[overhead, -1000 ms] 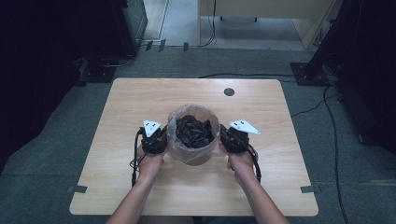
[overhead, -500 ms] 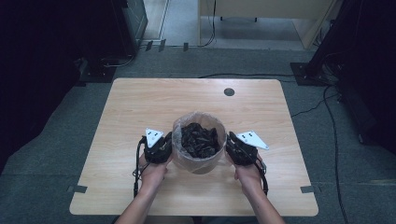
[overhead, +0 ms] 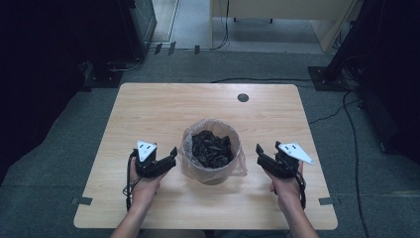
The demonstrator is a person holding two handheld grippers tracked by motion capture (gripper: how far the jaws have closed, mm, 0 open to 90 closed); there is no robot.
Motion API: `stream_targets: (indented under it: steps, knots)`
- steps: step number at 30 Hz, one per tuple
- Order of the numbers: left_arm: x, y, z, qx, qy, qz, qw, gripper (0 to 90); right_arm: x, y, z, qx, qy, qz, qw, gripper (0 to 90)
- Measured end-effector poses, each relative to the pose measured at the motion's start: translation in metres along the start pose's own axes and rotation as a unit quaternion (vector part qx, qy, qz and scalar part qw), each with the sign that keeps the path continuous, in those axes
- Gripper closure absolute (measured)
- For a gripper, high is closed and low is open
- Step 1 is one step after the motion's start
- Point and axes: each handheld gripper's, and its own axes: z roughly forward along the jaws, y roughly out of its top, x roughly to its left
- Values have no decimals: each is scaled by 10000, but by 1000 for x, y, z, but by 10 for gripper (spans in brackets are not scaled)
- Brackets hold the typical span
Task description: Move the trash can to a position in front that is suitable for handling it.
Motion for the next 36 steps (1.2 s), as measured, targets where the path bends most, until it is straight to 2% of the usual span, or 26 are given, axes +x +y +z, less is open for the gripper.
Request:
stream_targets:
  steps: [1,3,4,5,6,7,8,11,13,15,16,17,18,19,20,21,24,29,31,33,35,36]
  knots:
    - [5,-2,-2,47,45,8,10000,199,0,0,0,0,0,0,10000,275]
    - [21,-9,-7,202,143,-69,9997,145,-16,-8,-4,101,-83,61,9999,237]
    - [21,-9,-7,202,143,-69,9997,106,-21,-11,-5,144,-83,96,9998,224]
    - [33,-15,-9,275,253,-40,9993,102,-26,-13,-6,175,-103,109,9997,211]
    - [39,-18,-11,301,326,17,9990,102,-30,-16,-8,206,-119,96,9997,197]
    - [39,-18,-11,301,326,17,9990,96,-34,-18,-9,245,-103,89,9996,180]
    - [45,-22,-13,338,365,45,9988,96,-34,-18,-9,245,-103,89,9996,180]
    - [61,-32,-20,447,501,102,9977,93,-47,-26,-14,375,9,19,9993,140]
    - [74,-39,-27,552,616,133,9965,89,-60,-35,-19,539,-2,1,9985,109]
    - [85,-45,-33,627,741,170,9951,89,-64,-38,-21,596,-27,26,9982,99]
    - [90,-48,-35,682,800,215,9942,88,-72,-45,-22,739,-110,-34,9972,71]
    - [93,-51,-37,725,826,224,9937,88,-72,-45,-22,739,-110,-34,9972,71]
    - [102,-58,-40,844,859,180,9926,85,-78,-52,-23,907,-192,-161,9956,29]
    - [102,-58,-40,844,859,180,9926,84,-78,-52,-23,907,-192,-161,9956,29]
    - [105,-60,-40,892,880,194,9919,84,-80,-56,-24,1021,-205,-240,9943,4]
    - [111,-64,-42,1008,922,165,9905,84,-84,-63,-24,1205,-264,-380,9916,0]
    - [114,-65,-43,1032,960,218,9898,84,-87,-68,-26,1304,-319,-398,9901,0]
    - [123,-70,-45,1247,1068,355,9858,85,-93,-74,-31,1512,-400,-352,9871,0]
    - [128,-72,-48,1264,1089,355,9853,85,-95,-75,-32,1548,-402,-320,9866,0]
    - [132,-74,-51,1230,1094,329,9858,84,-100,-79,-34,1750,-490,-373,9826,0]
    - [135,-76,-53,1169,1096,386,9863,84,-101,-80,-35,1769,-544,-448,9817,0]
    - [137,-76,-53,1168,1021,335,9873,85,-104,-81,-38,1754,-584,-426,9818,0]
